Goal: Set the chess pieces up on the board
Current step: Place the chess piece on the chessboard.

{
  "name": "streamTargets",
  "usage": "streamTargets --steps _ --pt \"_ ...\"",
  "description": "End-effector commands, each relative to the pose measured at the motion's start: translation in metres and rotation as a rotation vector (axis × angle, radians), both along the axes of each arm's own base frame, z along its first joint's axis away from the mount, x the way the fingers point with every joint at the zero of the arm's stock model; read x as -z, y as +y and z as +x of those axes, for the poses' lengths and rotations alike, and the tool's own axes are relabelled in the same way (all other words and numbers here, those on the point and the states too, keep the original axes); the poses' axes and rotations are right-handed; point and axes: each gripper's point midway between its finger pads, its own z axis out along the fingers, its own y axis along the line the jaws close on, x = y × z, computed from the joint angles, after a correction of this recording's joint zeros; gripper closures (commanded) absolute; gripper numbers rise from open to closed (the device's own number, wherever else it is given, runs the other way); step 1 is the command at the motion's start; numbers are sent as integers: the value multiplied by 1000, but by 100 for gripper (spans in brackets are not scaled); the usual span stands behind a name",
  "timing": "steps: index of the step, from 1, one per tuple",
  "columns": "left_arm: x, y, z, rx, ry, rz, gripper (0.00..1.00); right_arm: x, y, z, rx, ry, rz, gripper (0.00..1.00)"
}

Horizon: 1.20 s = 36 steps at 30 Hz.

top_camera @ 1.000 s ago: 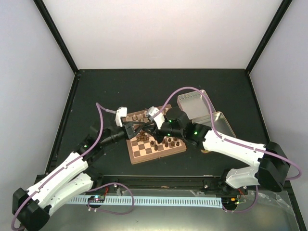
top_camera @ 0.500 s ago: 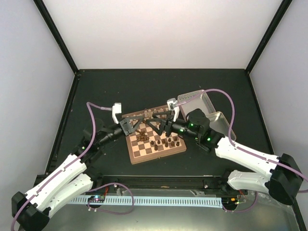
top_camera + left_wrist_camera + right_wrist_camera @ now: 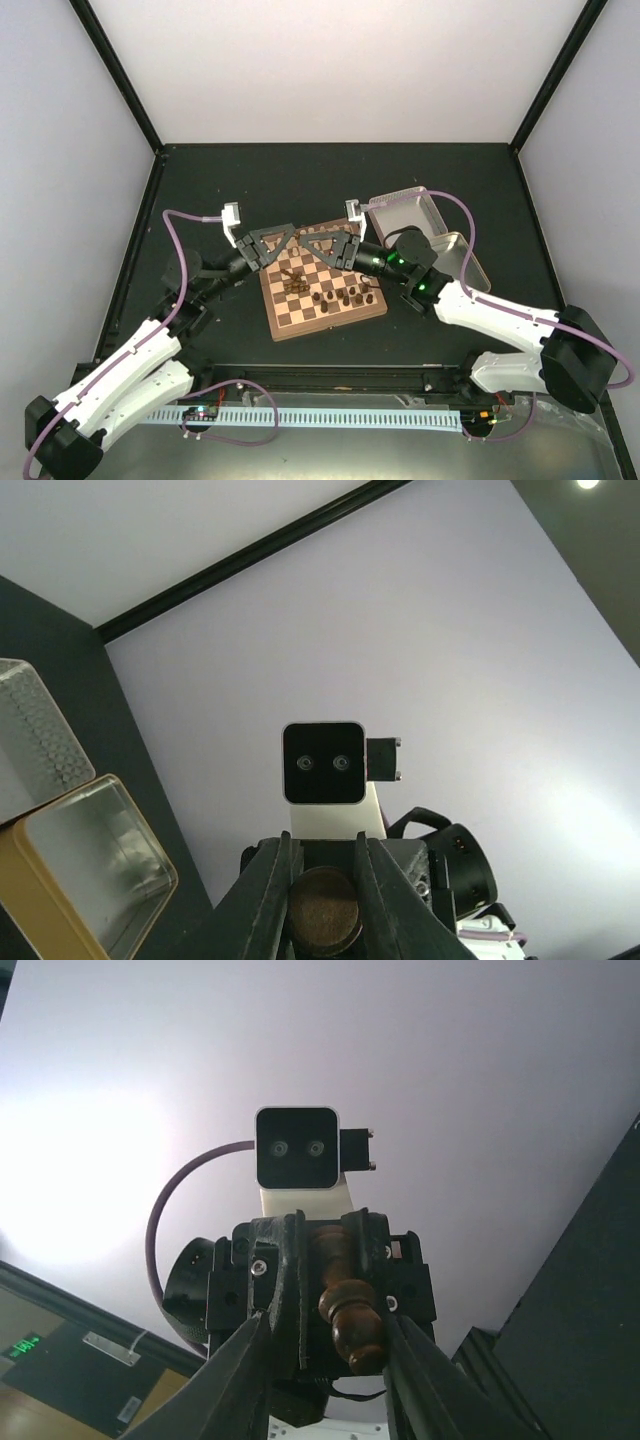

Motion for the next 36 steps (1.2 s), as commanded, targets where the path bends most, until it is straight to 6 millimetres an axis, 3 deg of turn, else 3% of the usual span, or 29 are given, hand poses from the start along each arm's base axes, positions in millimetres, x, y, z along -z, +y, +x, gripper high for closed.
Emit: streamTargets --steps 1,5,12,19,22,27,31,36 --pt "-23 6 0 -18 -32 -66 94 -29 -3 -4 -24 -9 93 73" --pt "-20 6 -1 -10 -24 -71 94 -29 -1 2 0 1 84 78" --pt "-14 6 -2 -1 -8 -92 93 -29 5 8 4 12 71 76" --pt "-5 6 -3 5 10 -85 92 -24 7 11 20 8 44 86" --pt "4 7 -3 -2 26 -65 86 -15 7 16 50 1 -7 91" --pt "41 17 5 -99 91 65 57 21 7 23 93 -22 -187 97" --pt "81 40 11 -238 130 259 29 74 -2 27 124 -31 -446 99" --pt "125 78 10 -393 152 560 17 128 -24 26 122 -61 -785 99"
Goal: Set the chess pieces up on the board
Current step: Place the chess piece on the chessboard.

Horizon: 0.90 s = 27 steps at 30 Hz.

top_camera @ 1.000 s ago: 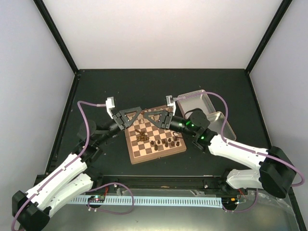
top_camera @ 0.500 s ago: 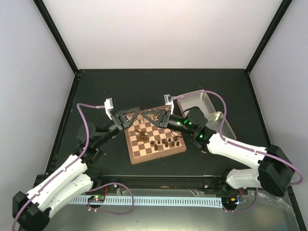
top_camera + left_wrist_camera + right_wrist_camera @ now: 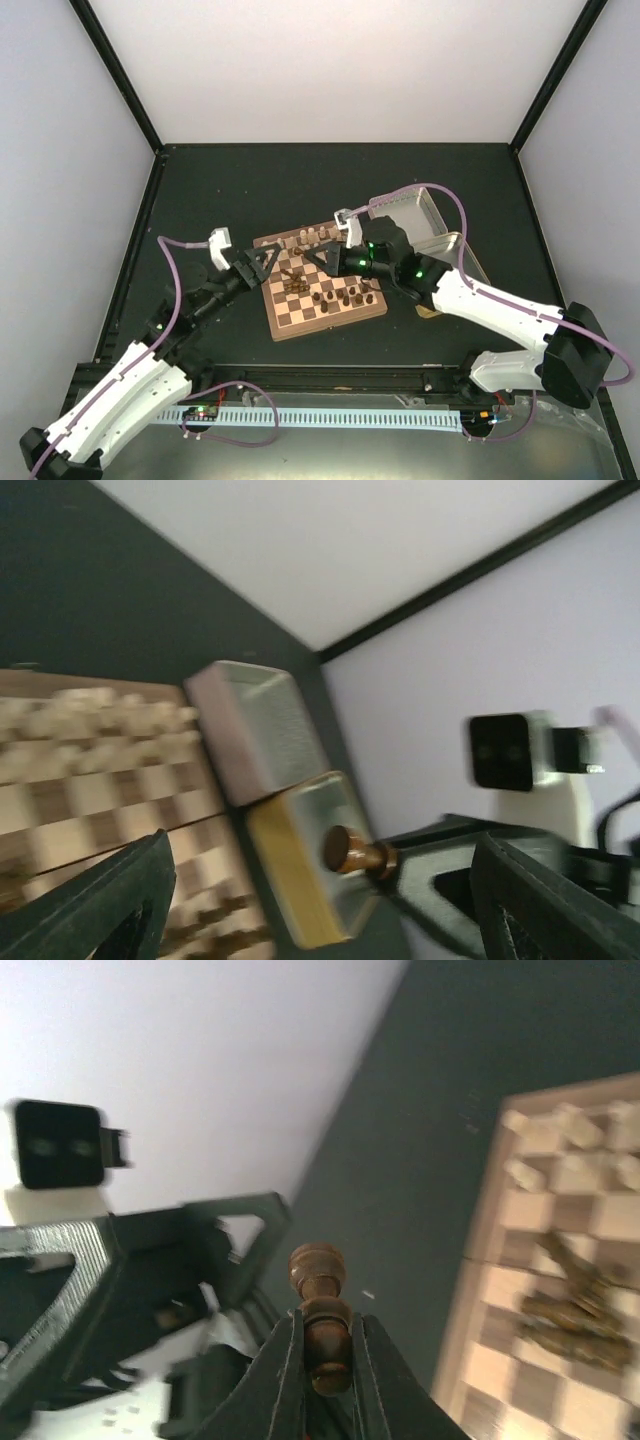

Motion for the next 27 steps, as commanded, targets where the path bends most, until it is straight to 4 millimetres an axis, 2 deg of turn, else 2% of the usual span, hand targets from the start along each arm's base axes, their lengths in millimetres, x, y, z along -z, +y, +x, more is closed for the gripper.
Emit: streamTargets --steps 1,4,9,13,17,27 --pt "52 48 3 -185 60 378 17 47 -27 0 -11 -48 -365 99" --pt "56 72 -2 -244 50 525 16 59 -28 -3 -61 -86 -538 99" --pt "39 97 -13 -289 -4 682 15 73 -18 -16 -162 -116 -774 99" --pt "29 113 -21 -330 -8 733 15 88 -10 -26 -221 -128 -942 99" --pt "20 118 -27 -329 -36 758 14 100 0 -37 -279 -122 -1028 99" --pt "18 123 -27 -356 -50 770 14 131 10 -48 -362 -71 -1158 99"
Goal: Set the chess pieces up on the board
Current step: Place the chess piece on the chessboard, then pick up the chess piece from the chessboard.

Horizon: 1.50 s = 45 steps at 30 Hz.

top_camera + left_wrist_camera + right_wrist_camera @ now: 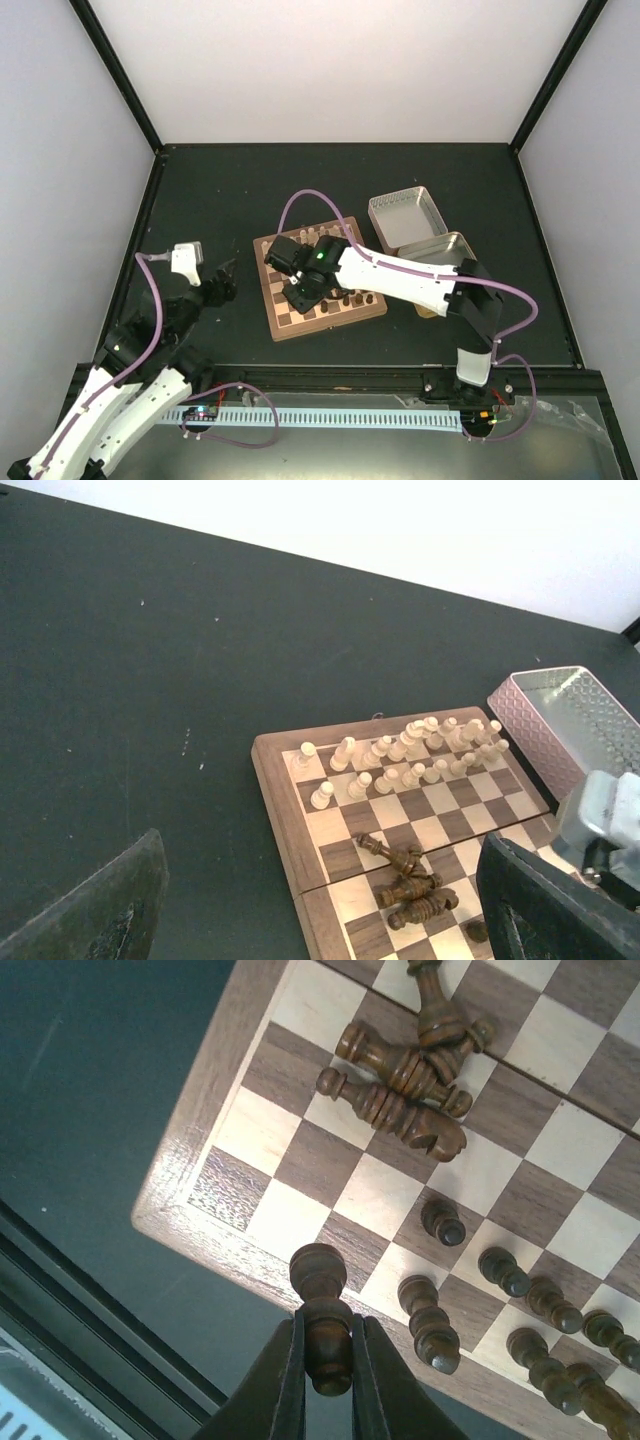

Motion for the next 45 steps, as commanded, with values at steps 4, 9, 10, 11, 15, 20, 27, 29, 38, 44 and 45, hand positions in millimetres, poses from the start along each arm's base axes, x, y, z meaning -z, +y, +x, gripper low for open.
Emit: streamTargets --steps 4,9,10,11,15,20,27,29,38,44,45 --pt "-13 10 -5 -22 -45 9 13 19 -1 -6 -39 27 -103 99" --pt "-13 10 -6 -21 -51 3 13 33 -3 -6 -43 41 -145 98" --pt "-14 10 -6 -18 -53 1 13 36 -3 -5 -42 40 -154 98" --pt "-14 9 -6 -18 -53 1 13 38 -4 -5 -42 40 -161 98" --pt "-14 10 -6 -18 -55 -1 12 46 -6 -5 -41 44 -184 95" --pt "-15 10 -6 -19 -59 -3 12 54 -7 -5 -42 54 -208 91" --pt "-14 10 -6 -21 -58 -1 12 56 -4 -2 -34 42 -204 78" --pt "-14 10 -6 -20 -57 0 12 51 -1 -1 -25 36 -182 73" --pt "-14 10 -6 -23 -56 -3 12 25 5 13 63 -42 -74 66" --pt "-13 10 -6 -24 -53 -4 12 0 4 30 158 -79 62 61" --pt "-13 10 -6 -23 -51 -4 12 0 2 32 173 -79 76 61"
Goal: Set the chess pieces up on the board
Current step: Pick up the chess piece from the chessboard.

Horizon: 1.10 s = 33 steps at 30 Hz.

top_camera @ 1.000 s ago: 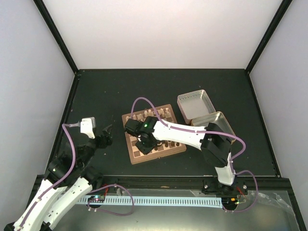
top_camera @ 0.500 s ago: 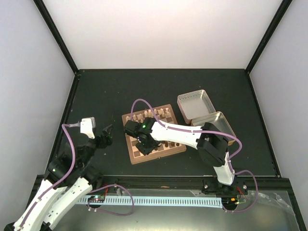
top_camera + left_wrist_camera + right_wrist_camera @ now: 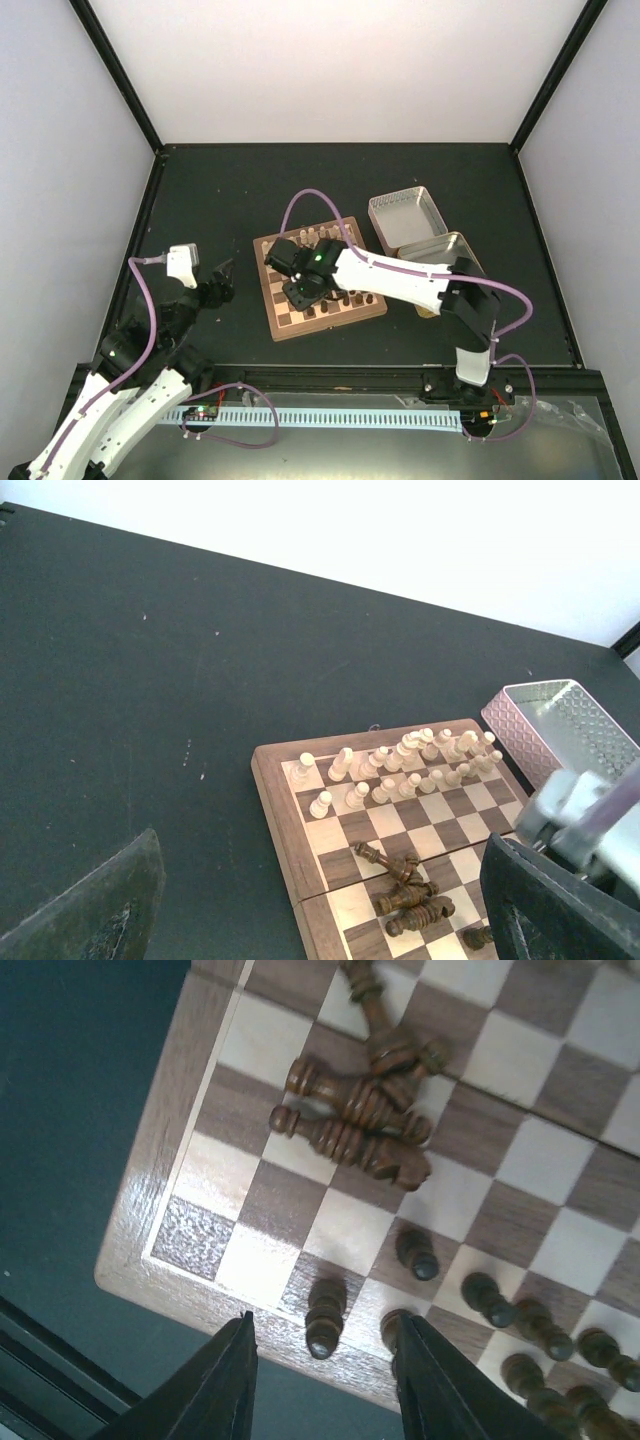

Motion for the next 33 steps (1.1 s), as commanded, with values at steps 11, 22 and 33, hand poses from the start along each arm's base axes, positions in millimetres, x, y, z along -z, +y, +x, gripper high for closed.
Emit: streamTargets --steps 11,22,33 --pt "-2 1 1 -6 0 12 13 -13 17 60 105 -54 204 57" --pt "2 0 4 -10 17 20 18 11 58 100 55 -115 201 63" --pt "4 0 4 -9 24 22 18 42 52 104 6 -129 100 72"
